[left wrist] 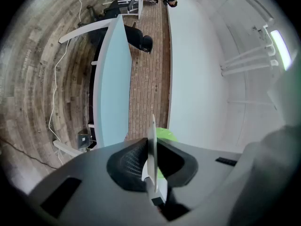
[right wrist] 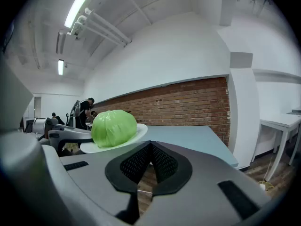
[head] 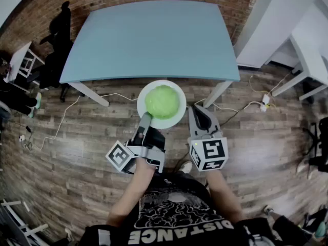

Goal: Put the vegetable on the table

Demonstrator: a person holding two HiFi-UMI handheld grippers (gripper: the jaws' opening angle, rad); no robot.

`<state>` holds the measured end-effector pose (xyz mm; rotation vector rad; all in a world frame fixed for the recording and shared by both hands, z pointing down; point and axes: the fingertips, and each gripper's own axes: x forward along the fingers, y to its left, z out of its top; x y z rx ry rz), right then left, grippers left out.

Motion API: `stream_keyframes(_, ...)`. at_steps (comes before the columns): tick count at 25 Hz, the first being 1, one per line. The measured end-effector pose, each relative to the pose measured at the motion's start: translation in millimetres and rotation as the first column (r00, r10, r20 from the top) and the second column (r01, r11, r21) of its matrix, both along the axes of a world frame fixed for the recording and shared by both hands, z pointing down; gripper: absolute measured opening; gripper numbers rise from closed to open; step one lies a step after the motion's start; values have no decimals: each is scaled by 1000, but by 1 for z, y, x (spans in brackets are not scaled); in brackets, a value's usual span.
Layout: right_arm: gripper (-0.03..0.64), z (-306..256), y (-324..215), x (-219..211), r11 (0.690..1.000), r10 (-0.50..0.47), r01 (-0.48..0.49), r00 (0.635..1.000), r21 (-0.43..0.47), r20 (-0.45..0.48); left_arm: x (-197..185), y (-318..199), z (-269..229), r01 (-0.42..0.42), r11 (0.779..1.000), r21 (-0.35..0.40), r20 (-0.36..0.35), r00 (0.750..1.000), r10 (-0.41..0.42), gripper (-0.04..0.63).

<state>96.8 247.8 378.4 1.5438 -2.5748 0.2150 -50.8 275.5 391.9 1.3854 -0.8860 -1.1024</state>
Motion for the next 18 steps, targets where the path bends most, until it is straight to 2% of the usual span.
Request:
stream_keyframes(9,8,-1,-2,5,999,-20,21,1000,25,-20,14,-4,0,-5,1000,-6,12,1000,5,34)
stream_keyframes(18,8,1,-7,40,998,-51,52,999,25,-6,49,-9,-1,18,1000,-13,7,1000,-18,34)
